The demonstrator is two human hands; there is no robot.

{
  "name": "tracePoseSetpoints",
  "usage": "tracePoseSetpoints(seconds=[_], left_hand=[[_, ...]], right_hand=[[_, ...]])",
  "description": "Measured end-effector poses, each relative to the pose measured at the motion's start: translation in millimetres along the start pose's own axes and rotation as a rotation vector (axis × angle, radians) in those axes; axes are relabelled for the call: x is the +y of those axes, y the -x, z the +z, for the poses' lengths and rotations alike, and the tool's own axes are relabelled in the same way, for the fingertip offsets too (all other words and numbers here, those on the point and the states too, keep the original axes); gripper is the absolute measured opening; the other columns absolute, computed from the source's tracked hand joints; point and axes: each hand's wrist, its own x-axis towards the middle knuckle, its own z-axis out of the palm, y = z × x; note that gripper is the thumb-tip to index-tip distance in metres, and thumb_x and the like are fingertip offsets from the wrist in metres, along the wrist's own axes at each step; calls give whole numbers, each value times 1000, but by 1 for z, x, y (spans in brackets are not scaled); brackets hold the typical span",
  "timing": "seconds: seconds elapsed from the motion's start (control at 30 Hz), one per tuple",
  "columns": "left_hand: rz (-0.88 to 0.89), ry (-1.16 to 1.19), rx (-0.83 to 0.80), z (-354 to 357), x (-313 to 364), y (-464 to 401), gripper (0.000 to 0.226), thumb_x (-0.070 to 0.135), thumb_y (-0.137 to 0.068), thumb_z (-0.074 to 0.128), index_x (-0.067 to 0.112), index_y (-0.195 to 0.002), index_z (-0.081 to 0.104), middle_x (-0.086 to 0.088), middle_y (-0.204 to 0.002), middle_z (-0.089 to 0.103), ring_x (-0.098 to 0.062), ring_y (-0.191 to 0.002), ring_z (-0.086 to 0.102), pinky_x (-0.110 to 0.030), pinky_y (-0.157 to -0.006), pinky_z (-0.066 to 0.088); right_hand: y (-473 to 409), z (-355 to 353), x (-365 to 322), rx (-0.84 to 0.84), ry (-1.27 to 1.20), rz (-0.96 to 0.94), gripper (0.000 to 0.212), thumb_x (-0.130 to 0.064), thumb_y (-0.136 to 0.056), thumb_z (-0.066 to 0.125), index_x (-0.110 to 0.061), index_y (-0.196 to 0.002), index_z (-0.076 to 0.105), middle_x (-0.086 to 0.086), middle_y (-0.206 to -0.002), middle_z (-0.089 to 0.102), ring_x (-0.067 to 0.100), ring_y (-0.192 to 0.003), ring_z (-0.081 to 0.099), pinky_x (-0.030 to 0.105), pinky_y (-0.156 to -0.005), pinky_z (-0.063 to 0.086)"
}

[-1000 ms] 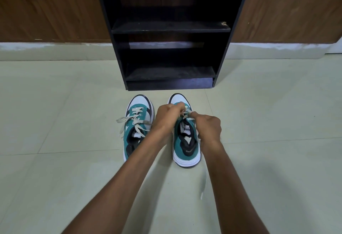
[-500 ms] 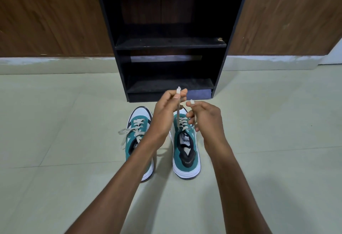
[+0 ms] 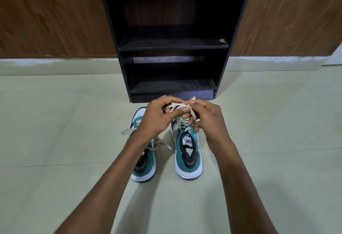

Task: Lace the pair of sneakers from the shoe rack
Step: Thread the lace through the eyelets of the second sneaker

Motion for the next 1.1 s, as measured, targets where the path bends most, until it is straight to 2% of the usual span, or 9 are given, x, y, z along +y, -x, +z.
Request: tracePoseSetpoints(seconds=[0.07,0.13,0.27,0.43,0.5,0.6,0.77,0.97,1.1], left_hand=[[56,-75,21,1,0,4,30,24,-80,86,28,-109,77,8,-70,56,-6,-56,34,-18,-58,33],[179,-226,19,2,1,8,32,25,-80,86,30,-111,77,9,-71,51,-6,-56,37,-14,-57,31],[384,-581,-49,-2,-6,3,21,41,-82,76,31,-100,81,11,-72,35,-6,-58,36,-18,-54,29],[442,-733,-81,-1,-10,4,12,34,-92,69,25,-97,75,12,-79,44,-11,-61,39,-25,-55,34],[318,-693,-133,3,-12,6,12,34,-99,61,24,-98,68,9,-85,53,-11,-66,45,-29,-59,37],[38,-405,-149,5,-11,6,22,32,-105,51,23,-86,60,7,-81,53,-9,-70,49,-32,-67,40],[-388,48,-195,9,10,2,37,29,-105,53,19,-69,53,16,-46,42,0,-40,36,-15,-42,32],[-506,164,-170,10,18,-1,51,31,-100,62,28,-49,64,12,-49,38,-9,-47,28,-19,-42,20],[-539,191,-128,11,19,-2,50,34,-98,64,30,-48,68,9,-52,41,-9,-47,28,-22,-45,21]], right_hand=[[-2,1,2,63,30,19,28,-26,-103,50,-10,-94,72,17,-69,71,19,-50,57,24,-44,40],[-4,0,5,96,123,16,28,-25,-104,46,-11,-97,70,22,-72,73,24,-46,60,25,-43,42],[-3,-4,9,102,264,18,26,-21,-103,46,-14,-104,71,7,-71,69,24,-38,62,24,-38,42],[-4,-4,11,132,197,28,17,-22,-98,58,-8,-99,69,3,-77,67,22,-35,60,23,-35,42],[-3,-5,9,190,164,8,19,-22,-92,67,-7,-101,61,4,-83,71,24,-39,64,25,-37,47],[2,-9,10,174,159,-99,30,-19,-83,75,-12,-101,52,-1,-102,66,26,-53,70,29,-46,52],[2,-11,31,29,525,-287,29,-28,-72,87,-23,-96,71,-6,-112,54,11,-78,61,22,-72,52],[1,-12,40,287,577,-573,22,-26,-82,76,-24,-104,78,-5,-106,68,11,-74,65,29,-63,52],[3,-12,35,386,648,-680,17,-23,-84,68,-21,-96,80,-4,-97,74,18,-89,66,37,-66,57]])
